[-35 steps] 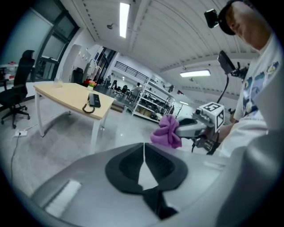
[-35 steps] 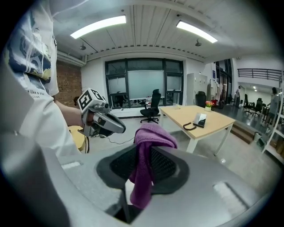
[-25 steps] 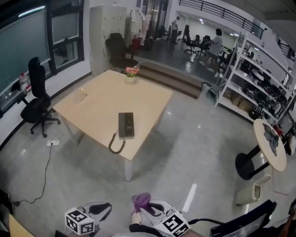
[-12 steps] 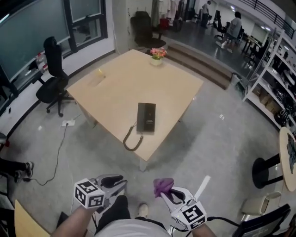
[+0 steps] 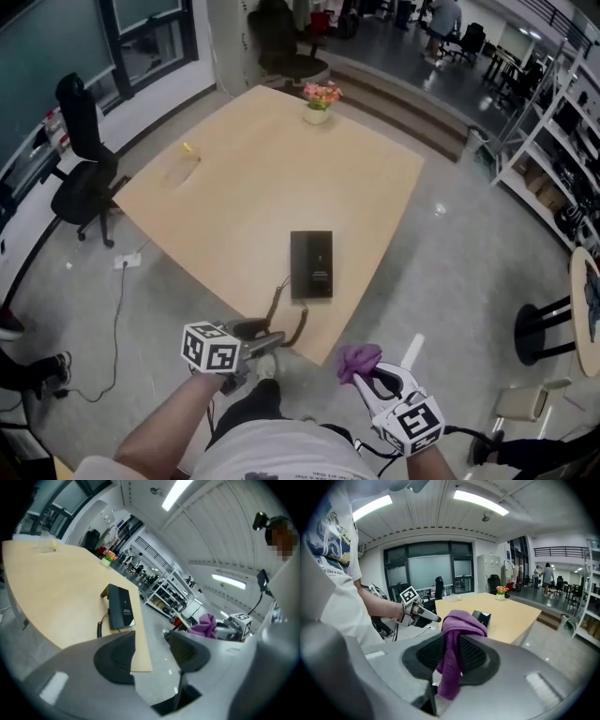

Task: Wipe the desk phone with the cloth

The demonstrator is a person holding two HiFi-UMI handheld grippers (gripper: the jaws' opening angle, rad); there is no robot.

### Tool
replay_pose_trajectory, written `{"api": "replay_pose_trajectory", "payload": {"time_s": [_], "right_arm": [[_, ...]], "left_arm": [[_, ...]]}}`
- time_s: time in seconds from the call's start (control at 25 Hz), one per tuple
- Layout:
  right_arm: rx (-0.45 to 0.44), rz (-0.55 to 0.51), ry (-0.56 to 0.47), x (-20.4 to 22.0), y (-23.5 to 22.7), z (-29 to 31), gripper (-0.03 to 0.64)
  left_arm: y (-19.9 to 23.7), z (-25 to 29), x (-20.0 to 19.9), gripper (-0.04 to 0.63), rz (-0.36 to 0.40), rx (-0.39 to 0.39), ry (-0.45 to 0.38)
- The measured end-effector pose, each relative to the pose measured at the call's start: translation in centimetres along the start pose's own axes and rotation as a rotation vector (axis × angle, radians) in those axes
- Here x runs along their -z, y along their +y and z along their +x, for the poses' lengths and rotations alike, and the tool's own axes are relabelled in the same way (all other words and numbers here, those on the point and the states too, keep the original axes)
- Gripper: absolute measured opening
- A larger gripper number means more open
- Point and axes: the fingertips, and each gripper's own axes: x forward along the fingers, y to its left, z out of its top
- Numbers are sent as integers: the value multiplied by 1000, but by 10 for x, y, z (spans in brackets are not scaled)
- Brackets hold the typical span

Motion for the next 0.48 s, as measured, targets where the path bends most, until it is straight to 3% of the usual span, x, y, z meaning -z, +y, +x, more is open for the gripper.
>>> {"api": "replay_pose_trajectory", "payload": {"time_s": [0.28, 0.48], "right_arm": [[93, 23, 31, -39, -14, 42, 89], [114, 35, 91, -37, -21, 41, 89]], "left_arm": [[86, 60, -46, 296, -148, 98, 51], [107, 110, -57, 325, -205, 130, 79]]}}
